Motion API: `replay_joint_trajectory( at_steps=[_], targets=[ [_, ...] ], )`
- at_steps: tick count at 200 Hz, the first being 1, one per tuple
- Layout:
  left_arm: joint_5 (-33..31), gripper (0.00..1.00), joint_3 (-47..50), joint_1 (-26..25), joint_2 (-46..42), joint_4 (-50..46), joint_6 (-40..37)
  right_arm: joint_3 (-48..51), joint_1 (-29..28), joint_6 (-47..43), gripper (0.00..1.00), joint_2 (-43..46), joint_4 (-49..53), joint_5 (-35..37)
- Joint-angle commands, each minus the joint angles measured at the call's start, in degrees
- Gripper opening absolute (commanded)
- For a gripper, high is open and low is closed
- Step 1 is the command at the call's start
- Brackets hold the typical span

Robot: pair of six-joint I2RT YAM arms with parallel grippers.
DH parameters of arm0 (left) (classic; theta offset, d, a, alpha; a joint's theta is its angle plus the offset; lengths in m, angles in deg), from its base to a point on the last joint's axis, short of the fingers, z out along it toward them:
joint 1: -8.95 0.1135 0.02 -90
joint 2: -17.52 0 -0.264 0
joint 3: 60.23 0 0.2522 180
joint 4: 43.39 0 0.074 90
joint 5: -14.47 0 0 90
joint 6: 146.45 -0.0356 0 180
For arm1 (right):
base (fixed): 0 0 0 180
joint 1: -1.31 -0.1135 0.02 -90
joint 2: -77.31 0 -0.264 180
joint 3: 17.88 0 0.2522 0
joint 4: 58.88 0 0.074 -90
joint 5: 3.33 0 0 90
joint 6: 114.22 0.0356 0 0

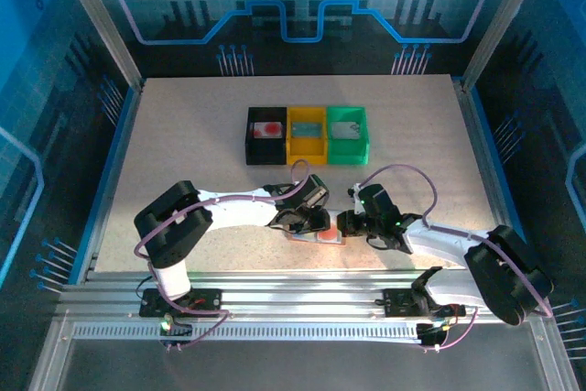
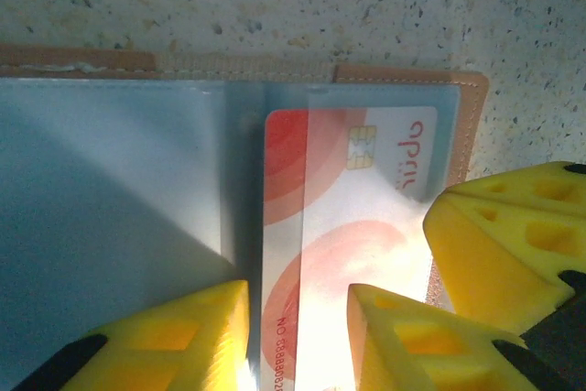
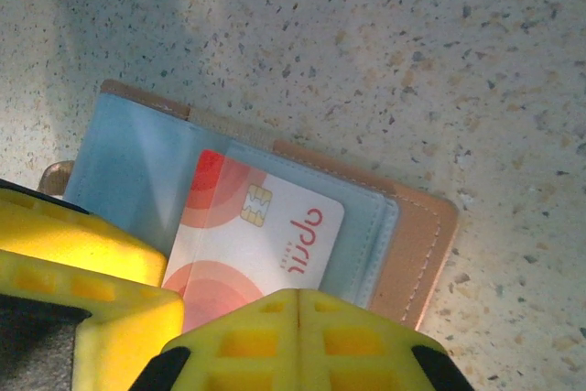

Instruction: Take the credit cards out of the card holder

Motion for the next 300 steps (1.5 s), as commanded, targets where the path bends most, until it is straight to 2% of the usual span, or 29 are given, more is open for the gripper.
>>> replay_joint_trajectory(
  at_steps=[1,42,57,231,300],
  targets=[
    [-0.10,0.33,-0.50,0.24,1.31,0.51,0.03,-1.79,-0.45,-0.64,0.00,-0.87,0.55,-0.86],
    [0.17,0.32,0.34,0.24,1.59,1.79,0.50,-2.16,-0.38,-0.59,0.00,-1.76,0.58,-1.31],
    [-0.10,0.28,0.68,0.24,1.35,2.04,0.54,-2.18,-0.45,-0.63,0.00,-1.85,0.57,-1.39],
    [-1.33,0.22,3.33,0.24,-0.04,5.75,1.71,-2.50,-0.39,-0.67,0.00,-2.33,0.93,-1.58],
    [-2.90,0.16,5.51,0.24,-2.11,8.32,2.59,-2.55,-0.39,-0.67,0.00,-2.40,0.99,-1.56]
  ],
)
